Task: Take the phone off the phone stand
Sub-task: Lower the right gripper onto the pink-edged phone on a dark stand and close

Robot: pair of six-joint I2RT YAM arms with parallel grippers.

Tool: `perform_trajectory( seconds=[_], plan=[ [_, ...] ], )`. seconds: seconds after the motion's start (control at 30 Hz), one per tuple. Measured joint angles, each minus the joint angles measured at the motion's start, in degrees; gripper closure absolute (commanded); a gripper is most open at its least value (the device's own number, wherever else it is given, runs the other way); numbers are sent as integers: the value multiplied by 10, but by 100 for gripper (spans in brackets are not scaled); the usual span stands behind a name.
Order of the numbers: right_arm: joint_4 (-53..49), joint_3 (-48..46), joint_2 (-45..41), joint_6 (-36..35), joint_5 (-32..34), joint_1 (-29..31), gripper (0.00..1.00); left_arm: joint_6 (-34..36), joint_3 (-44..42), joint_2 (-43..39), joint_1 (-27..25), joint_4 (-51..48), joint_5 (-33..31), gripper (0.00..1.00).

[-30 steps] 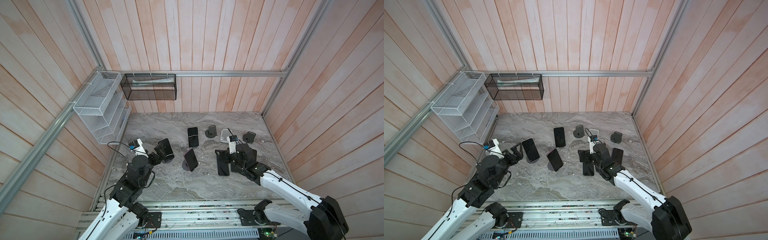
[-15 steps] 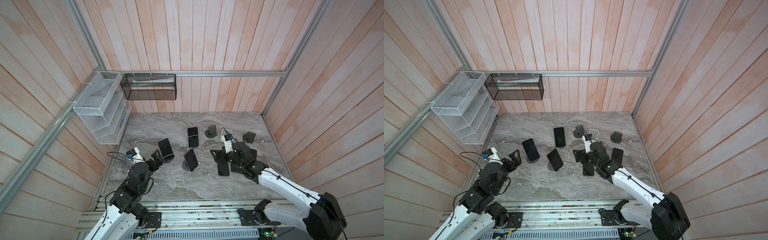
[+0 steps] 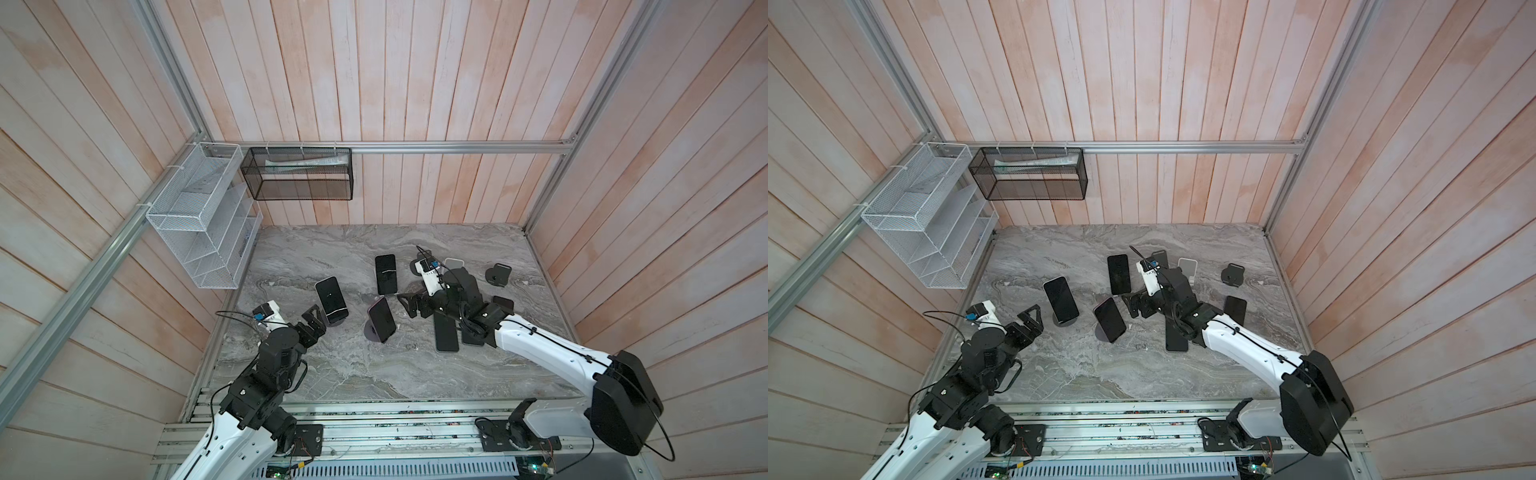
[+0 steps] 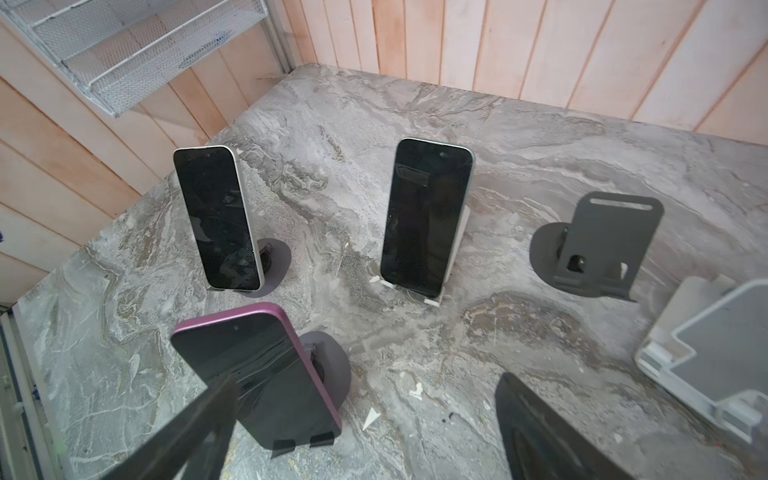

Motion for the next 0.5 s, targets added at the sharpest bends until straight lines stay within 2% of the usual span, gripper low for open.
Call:
perform_trajectory(
  seconds=[0.27,0.5],
  plan=[
    [-1,60,71,-40,-43,17,2,0,-4,26,0,8,7,0],
    [-2,69,84,-61,-47,68,2,1,-4,40,0,10,24,0]
  ],
)
